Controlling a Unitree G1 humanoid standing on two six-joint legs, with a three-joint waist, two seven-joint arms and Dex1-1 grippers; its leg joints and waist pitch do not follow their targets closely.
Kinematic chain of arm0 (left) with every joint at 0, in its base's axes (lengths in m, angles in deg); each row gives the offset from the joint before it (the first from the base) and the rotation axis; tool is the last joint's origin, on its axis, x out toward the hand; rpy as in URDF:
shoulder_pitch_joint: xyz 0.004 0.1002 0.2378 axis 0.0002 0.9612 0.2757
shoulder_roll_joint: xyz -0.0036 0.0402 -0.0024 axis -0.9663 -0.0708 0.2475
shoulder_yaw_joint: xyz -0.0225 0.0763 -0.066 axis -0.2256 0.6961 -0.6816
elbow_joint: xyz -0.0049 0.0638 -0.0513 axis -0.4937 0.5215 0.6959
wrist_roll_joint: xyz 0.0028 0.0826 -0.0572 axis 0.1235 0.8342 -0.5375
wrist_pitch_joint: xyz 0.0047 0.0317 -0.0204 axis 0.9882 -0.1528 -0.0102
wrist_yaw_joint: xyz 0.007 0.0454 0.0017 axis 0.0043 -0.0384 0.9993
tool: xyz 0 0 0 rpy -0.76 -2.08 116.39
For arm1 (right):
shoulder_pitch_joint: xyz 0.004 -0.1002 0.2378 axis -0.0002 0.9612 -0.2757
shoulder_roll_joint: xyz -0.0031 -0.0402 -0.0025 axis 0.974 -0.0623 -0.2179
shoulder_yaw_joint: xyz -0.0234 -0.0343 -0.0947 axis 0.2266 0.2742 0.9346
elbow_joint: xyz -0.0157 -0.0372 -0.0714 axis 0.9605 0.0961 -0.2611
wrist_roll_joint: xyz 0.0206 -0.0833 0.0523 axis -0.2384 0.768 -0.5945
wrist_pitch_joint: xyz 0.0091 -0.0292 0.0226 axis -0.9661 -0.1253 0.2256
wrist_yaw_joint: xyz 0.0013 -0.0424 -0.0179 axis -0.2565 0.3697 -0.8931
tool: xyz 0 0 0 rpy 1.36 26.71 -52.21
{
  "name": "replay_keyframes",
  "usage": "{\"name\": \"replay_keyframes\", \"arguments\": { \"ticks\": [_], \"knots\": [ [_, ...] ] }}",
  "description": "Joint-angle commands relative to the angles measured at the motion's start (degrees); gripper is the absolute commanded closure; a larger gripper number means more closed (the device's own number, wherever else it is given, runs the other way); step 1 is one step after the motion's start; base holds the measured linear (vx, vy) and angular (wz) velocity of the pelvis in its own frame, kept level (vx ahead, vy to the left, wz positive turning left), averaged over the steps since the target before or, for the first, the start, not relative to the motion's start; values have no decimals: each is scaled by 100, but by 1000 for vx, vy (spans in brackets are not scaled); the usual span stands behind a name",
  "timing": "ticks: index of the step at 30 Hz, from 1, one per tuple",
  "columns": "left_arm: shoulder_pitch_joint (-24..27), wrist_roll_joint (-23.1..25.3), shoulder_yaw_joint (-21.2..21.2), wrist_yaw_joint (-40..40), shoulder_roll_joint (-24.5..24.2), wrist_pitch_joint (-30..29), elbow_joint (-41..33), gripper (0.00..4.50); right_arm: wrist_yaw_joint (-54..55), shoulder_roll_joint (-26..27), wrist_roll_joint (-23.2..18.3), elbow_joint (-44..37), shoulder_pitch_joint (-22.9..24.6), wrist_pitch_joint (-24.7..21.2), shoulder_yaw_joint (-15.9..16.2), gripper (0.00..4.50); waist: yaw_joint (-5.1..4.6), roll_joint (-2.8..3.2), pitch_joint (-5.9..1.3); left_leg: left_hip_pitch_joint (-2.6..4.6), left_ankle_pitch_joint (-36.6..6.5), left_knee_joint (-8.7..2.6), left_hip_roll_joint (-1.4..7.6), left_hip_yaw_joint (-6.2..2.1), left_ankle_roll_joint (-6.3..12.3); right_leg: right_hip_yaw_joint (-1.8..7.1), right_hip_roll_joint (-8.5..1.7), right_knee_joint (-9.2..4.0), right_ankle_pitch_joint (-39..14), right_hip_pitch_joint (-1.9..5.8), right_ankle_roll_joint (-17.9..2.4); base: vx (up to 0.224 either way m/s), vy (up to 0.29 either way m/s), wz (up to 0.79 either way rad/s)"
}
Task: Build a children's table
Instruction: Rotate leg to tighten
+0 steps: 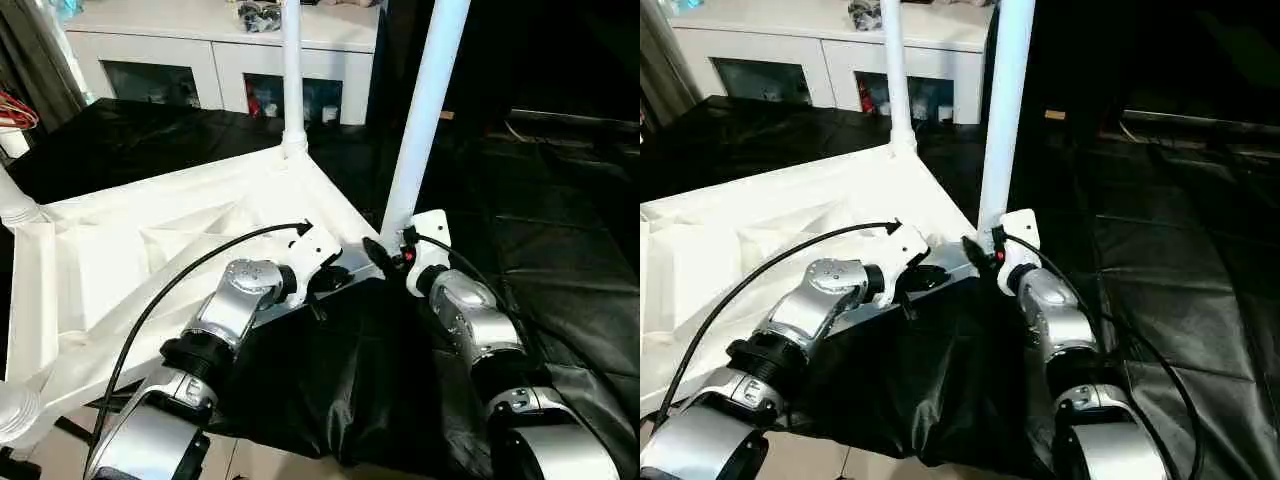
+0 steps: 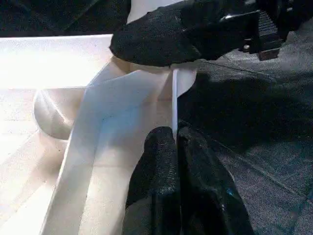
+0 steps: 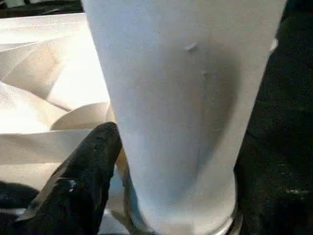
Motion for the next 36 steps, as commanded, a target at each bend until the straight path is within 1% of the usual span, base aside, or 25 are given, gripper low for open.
{"name": "replay_keyframes", "arguments": {
  "ticks": [1,2,3,4,5,6,7,8,9,10,13,14,15,16,17,18,19,20,21,22,26,31,33,34,36],
  "knots": [
    [-91,-213,115,-295,88,342,-258,450,-847,127,-77,23,112,-112,535,74,13,-37,-390,64,-1278,-389,246,-132,351,299,-385,-439,-1494,287,-1243,0,0,0],
    [-77,-225,113,-352,60,356,-279,450,-985,81,-71,-6,135,-86,576,74,13,-32,-392,60,-1265,-386,246,-132,363,299,-383,-433,-1478,290,-1247,0,0,0],
    [-37,-257,115,-528,-22,373,-339,450,-1372,-44,-57,-108,206,-10,670,74,12,-34,-386,55,-1263,-387,249,-128,379,302,-382,-436,-1456,290,-1256,0,0,0],
    [-37,-257,115,-528,-22,373,-339,450,-1372,-44,-57,-108,206,-10,670,74,22,-37,-388,51,-1245,-385,253,-132,389,300,-381,-429,-1423,301,-1253,0,0,0],
    [12,-301,129,-770,-131,377,-422,450,-1848,-203,-58,-261,294,51,762,74,15,-27,-389,41,-1190,-386,260,-131,403,312,-390,-409,-1320,297,-1286,0,0,0],
    [37,-324,138,-885,-183,376,-465,450,-2063,-279,-66,-338,335,63,803,74,25,-33,-391,51,-1206,-383,256,-129,432,298,-377,-415,-1320,305,-1305,0,0,0],
    [77,-373,158,-1072,-256,392,-538,450,-2334,-393,-86,-442,390,105,863,74,24,-32,-385,27,-1196,-381,265,-130,459,302,-384,-404,-1277,318,-1328,0,0,0],
    [120,-424,174,-1273,-334,399,-612,450,-2644,-517,-113,-557,446,138,921,74,29,-29,-388,38,-1179,-381,272,-127,467,303,-382,-403,-1258,310,-1330,0,0,0],
    [126,-431,176,-1299,-345,396,-622,450,-2691,-536,-120,-575,454,138,930,74,34,-20,-394,43,-1163,-378,273,-126,480,299,-374,-391,-1219,310,-1361,0,0,0],
    [147,-458,190,-1431,-401,378,-655,450,-2902,-619,-159,-652,483,112,958,74,34,-12,-387,45,-1178,-379,276,-116,486,299,-368,-395,-1218,297,-1399,0,0,0],
    [201,-505,241,-1806,-569,375,-743,450,-3448,-838,-290,-827,527,-38,1029,74,60,-10,-386,55,-1203,-381,286,-116,478,294,-364,-394,-1265,302,-1422,0,0,0],
    [213,-524,245,-1895,-609,370,-770,450,-3614,-910,-318,-875,540,-98,1066,74,72,-5,-383,53,-1207,-380,294,-113,479,298,-364,-386,-1265,292,-1418,0,0,0],
    [219,-537,244,-1944,-631,365,-786,450,-3715,-954,-333,-905,547,-135,1091,74,87,-1,-387,68,-1204,-379,297,-110,478,299,-360,-387,-1248,284,-1433,0,0,0],
    [249,-571,251,-2125,-722,351,-863,450,-4061,-1095,-324,-1027,595,-215,1177,74,115,-10,-386,68,-1186,-377,299,-107,468,301,-362,-383,-1230,285,-1442,0,0,0],
    [249,-571,251,-2125,-722,351,-863,450,-4061,-1095,-324,-1027,595,-215,1177,74,136,-6,-387,70,-1180,-380,304,-110,461,301,-367,-377,-1236,287,-1439,0,0,0],
    [271,-594,264,-2236,-772,334,-912,450,-4202,-1157,-313,-1087,617,-261,1225,88,151,-2,-385,75,-1185,-382,304,-104,444,308,-369,-381,-1238,271,-1435,0,0,0],
    [314,-620,309,-2432,-874,299,-1004,450,-4432,-1259,-277,-1162,642,-334,1318,98,166,-17,-394,69,-1156,-385,302,-115,432,302,-368,-365,-1211,293,-1430,0,0,0],
    [320,-624,315,-2457,-889,294,-1017,450,-4474,-1276,-269,-1174,646,-346,1335,98,171,-13,-389,69,-1147,-388,305,-115,435,305,-367,-365,-1201,287,-1421,0,0,0],
    [331,-630,319,-2490,-914,286,-1036,450,-4559,-1314,-238,-1197,656,-332,1375,117,168,-8,-386,71,-1147,-388,309,-111,427,308,-372,-364,-1190,277,-1430,0,0,0],
    [339,-635,321,-2528,-938,271,-1050,450,-4613,-1350,-224,-1225,663,-338,1416,117,172,-11,-384,74,-1171,-385,303,-107,410,309,-375,-374,-1223,275,-1434,0,0,0],
    [379,-665,336,-2675,-1015,196,-1116,450,-4701,-1408,-189,-1300,700,-337,1514,157,180,-19,-382,77,-1211,-393,300,-115,348,309,-380,-389,-1409,275,-1366,0,0,0],
    [407,-689,348,-2749,-1054,151,-1180,450,-4744,-1416,-197,-1411,748,-387,1546,178,179,-11,-389,71,-1137,-389,299,-117,355,310,-372,-374,-1275,282,-1377,0,0,0],
    [414,-695,355,-2757,-1065,143,-1198,450,-4761,-1421,-203,-1460,774,-414,1559,180,177,-14,-392,70,-1114,-388,300,-116,365,310,-371,-367,-1222,283,-1390,0,0,0],
    [396,-660,335,-2618,-1024,191,-1137,450,-4705,-1382,-228,-1515,834,-457,1551,182,178,-5,-390,70,-1120,-384,295,-114,372,309,-370,-371,-1230,281,-1398,0,0,0],
    [352,-606,297,-2416,-945,230,-1027,450,-4532,-1300,-248,-1504,869,-456,1497,183,183,-9,-388,76,-1150,-384,294,-112,359,311,-373,-383,-1288,276,-1375,0,0,0]
  ]
}}
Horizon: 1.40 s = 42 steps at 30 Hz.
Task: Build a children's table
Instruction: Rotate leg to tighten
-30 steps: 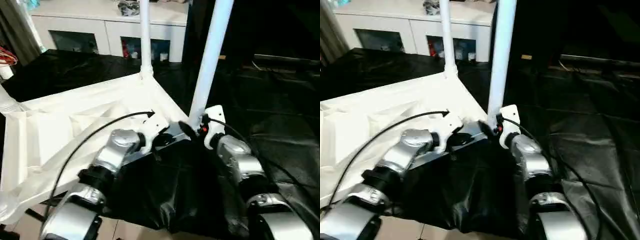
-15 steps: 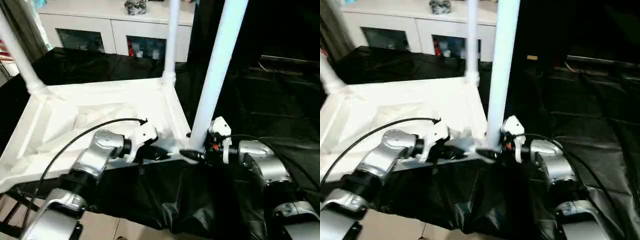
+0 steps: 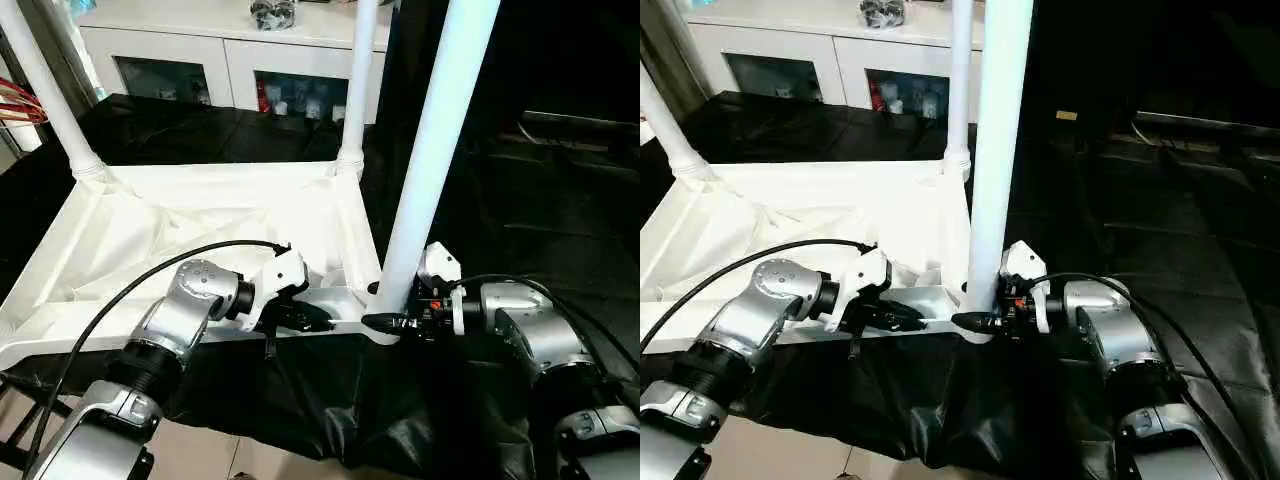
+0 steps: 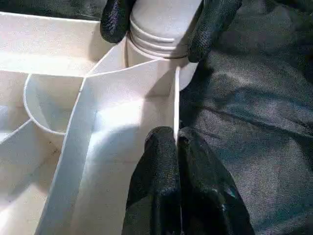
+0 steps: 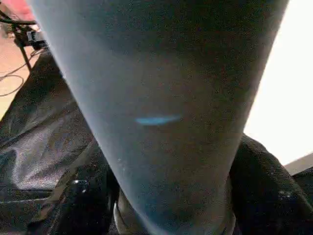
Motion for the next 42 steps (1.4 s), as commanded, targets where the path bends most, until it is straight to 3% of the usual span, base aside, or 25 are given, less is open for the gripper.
{"name": "replay_keyframes", "arguments": {
  "ticks": [1,4,6,7,8,9,16,19,22,25,29,31,34,38,42],
  "knots": [
    [-191,-64,-64,480,266,135,-69,450,50,281,-11,-59,144,-81,262,184,-5,-15,-388,86,-1170,-386,288,-116,349,311,-375,-389,-1327,286,-1369,0,0,0],
    [-231,-38,-108,657,346,147,-5,450,228,361,-22,-11,151,-78,200,184,-8,-22,-374,103,-1342,-396,281,-125,260,309,-386,-434,-1671,275,-1277,0,0,0],
    [-427,101,-211,1341,650,152,282,450,1344,722,88,394,33,-10,-89,184,-39,-20,-353,113,-1448,-410,277,-130,196,315,-384,-469,-1893,244,-1205,0,0,0],
    [-514,167,-241,1630,773,154,412,450,1821,869,141,579,-27,35,-206,184,-80,-21,-350,134,-1573,-408,255,-143,79,304,-392,-496,-2151,230,-1143,0,0,0],
    [-514,167,-241,1630,773,154,412,450,1821,869,141,579,-27,35,-206,184,-80,-21,-350,134,-1573,-408,255,-143,79,304,-392,-496,-2151,230,-1143,0,0,0],
    [-606,235,-274,1955,911,150,544,450,2314,1021,192,748,-82,59,-318,184,-103,-31,-361,119,-1576,-409,242,-165,37,292,-406,-518,-2383,260,-1010,0,0,0],
    [-896,402,-395,3164,1456,-10,961,450,4128,1715,320,1187,-315,-45,-644,184,-152,-11,-365,119,-1536,-410,235,-152,90,297,-379,-535,-2179,228,-1006,0,0,0],
    [-900,479,-324,3166,1512,124,1021,450,4323,1896,392,1274,-401,125,-632,184,-150,-16,-381,99,-1465,-408,238,-149,158,295,-377,-504,-1881,253,-1067,0,0,0],
    [-838,564,-190,2915,1456,299,990,450,4207,1998,282,1360,-522,301,-698,114,-168,-10,-389,77,-1395,-407,239,-148,216,298,-386,-474,-1659,272,-1136,0,0,0],
    [-771,540,-172,2758,1379,323,911,450,4049,1946,192,1304,-533,247,-738,92,-176,-13,-390,72,-1348,-403,242,-146,273,302,-386,-455,-1549,284,-1193,0,0,0],
    [-629,419,-122,2361,1156,447,753,450,3739,1603,390,1246,-508,403,-565,57,-196,-13,-392,61,-1308,-400,242,-141,298,303,-379,-437,-1444,291,-1240,0,0,0],
    [-539,358,-104,2094,1041,531,646,450,3364,1412,372,1182,-471,440,-505,57,-201,-19,-399,45,-1286,-388,243,-145,347,298,-388,-422,-1370,320,-1283,0,0,0],
    [-412,272,-83,1687,879,635,489,450,2639,1117,336,1033,-377,515,-388,57,-202,-19,-402,64,-1183,-377,253,-126,424,309,-377,-405,-1171,296,-1378,0,0,0],
    [-277,174,-35,1210,650,707,313,450,1662,750,200,735,-209,510,-234,57,-147,-12,-404,53,-1085,-367,279,-114,545,300,-358,-364,-945,320,-1455,0,0,0],
    [-199,112,-16,888,450,709,186,450,870,457,46,466,-79,419,-58,57,-102,-28,-375,72,-1299,-387,294,-112,462,301,-370,-399,-1361,301,-1407,0,0,0]
  ]
}}
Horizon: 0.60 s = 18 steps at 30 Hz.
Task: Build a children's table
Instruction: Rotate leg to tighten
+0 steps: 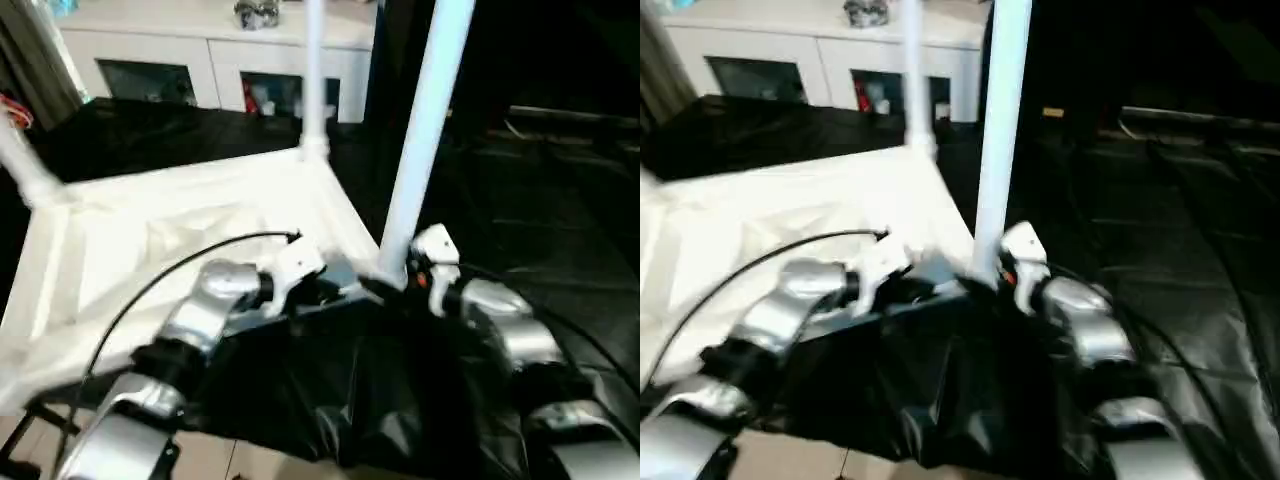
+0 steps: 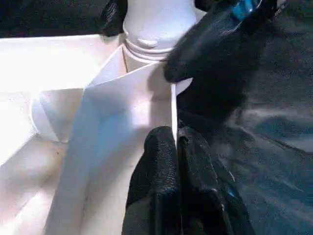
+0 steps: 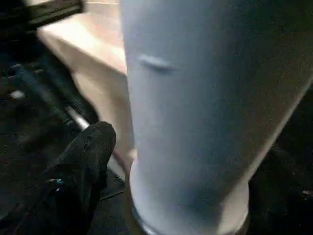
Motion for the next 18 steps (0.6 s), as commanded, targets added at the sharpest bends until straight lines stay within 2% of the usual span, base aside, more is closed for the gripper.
{"name": "replay_keyframes", "arguments": {
  "ticks": [1,3,4,6,7,8,9,13,18],
  "knots": [
    [-51,-165,82,-208,37,133,-292,450,-647,4,-124,-191,85,-112,372,57,28,-20,-375,87,-1345,-386,300,-109,427,309,-373,-409,-1464,280,-1367,0,0,0],
    [-14,-198,74,-343,-50,96,-356,450,-929,-79,-173,-269,123,-181,441,72,39,-23,-380,81,-1332,-388,297,-113,407,310,-375,-407,-1488,289,-1357,0,0,0],
    [25,-244,67,-494,-125,56,-432,450,-1126,-128,-214,-331,141,-271,470,81,49,-51,-375,72,-1284,-390,301,-111,410,315,-373,-401,-1436,285,-1363,0,0,0],
    [67,-283,79,-648,-209,12,-520,450,-1291,-164,-254,-405,159,-374,498,89,72,-37,-382,75,-1230,-387,300,-111,410,315,-377,-388,-1418,284,-1361,0,0,0],
    [81,-298,76,-703,-251,-11,-549,450,-1378,-196,-238,-438,164,-393,542,107,85,-52,-393,78,-1168,-384,305,-113,414,314,-380,-370,-1356,287,-1374,0,0,0],
    [88,-311,77,-745,-280,-32,-565,450,-1432,-220,-215,-458,169,-396,576,107,84,-44,-390,74,-1139,-386,307,-114,416,316,-377,-363,-1312,284,-1381,0,0,0],
    [96,-320,81,-788,-312,-44,-578,450,-1486,-247,-181,-475,175,-401,618,130,80,-44,-387,75,-1123,-382,299,-107,418,316,-374,-368,-1280,279,-1390,0,0,0],
    [115,-345,89,-866,-374,-77,-617,450,-1562,-303,-125,-515,200,-357,711,162,79,-48,-380,78,-1153,-386,295,-109,384,317,-379,-376,-1371,276,-1369,0,0,0],
    [116,-351,94,-885,-359,-119,-635,450,-1588,-277,-173,-615,251,-468,709,182,79,-48,-386,76,-1143,-385,292,-112,360,318,-376,-380,-1381,284,-1336,0,0,0]
  ]
}}
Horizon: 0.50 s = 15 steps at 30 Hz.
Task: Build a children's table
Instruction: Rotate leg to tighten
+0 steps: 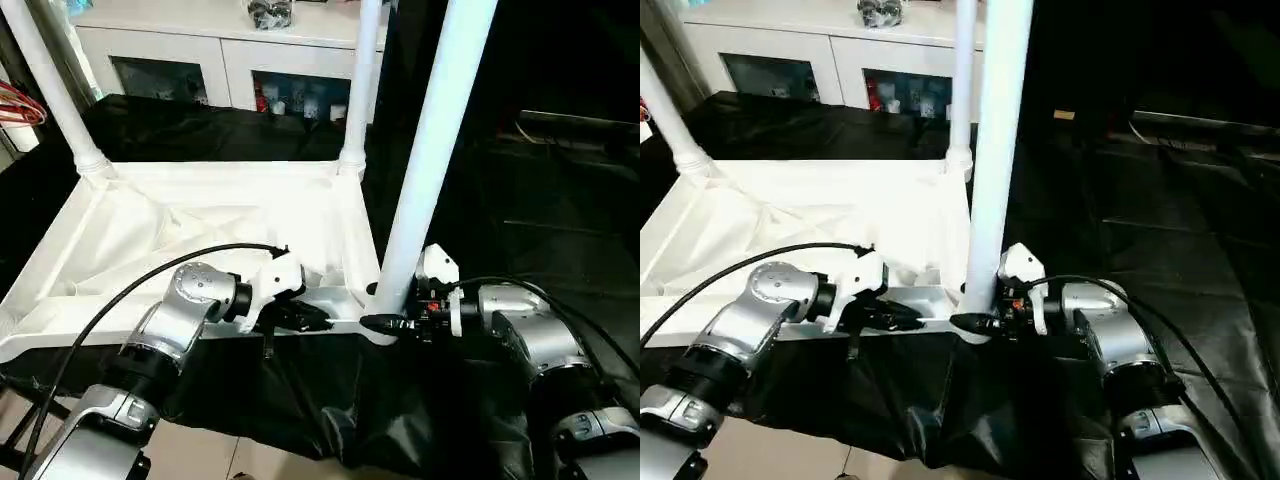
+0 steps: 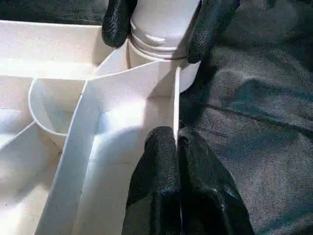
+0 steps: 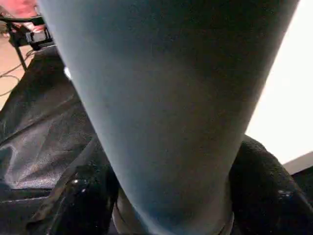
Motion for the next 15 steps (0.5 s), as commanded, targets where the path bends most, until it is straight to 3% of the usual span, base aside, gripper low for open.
{"name": "replay_keyframes", "arguments": {
  "ticks": [1,5,8,10,15],
  "knots": [
    [-101,-99,-6,112,97,-6,-236,450,-274,103,-37,-116,138,-112,266,183,12,-36,-394,81,-1130,-384,292,-113,361,317,-378,-378,-1357,285,-1342,0,0,0],
    [-267,11,-124,800,407,-66,22,450,647,473,-84,81,87,-161,-39,186,9,-34,-391,82,-1146,-383,291,-112,341,319,-381,-384,-1382,277,-1352,0,0,0],
    [-418,125,-191,1312,610,-111,235,450,1588,738,108,438,-57,-105,-195,187,-51,-36,-352,120,-1422,-404,263,-130,154,315,-393,-468,-1994,235,-1204,0,0,0],
    [-547,263,-207,1726,750,-143,430,450,2207,913,255,682,-157,-53,-264,187,-89,-48,-348,115,-1566,-412,243,-157,54,297,-403,-523,-2424,250,-1011,0,0,0],
    [-855,455,-276,2806,1285,-350,840,450,3948,1484,503,1173,-427,-58,-521,187,-143,-47,-355,118,-1568,-407,239,-157,71,299,-394,-541,-2411,226,-951,0,0,0]
  ]
}}
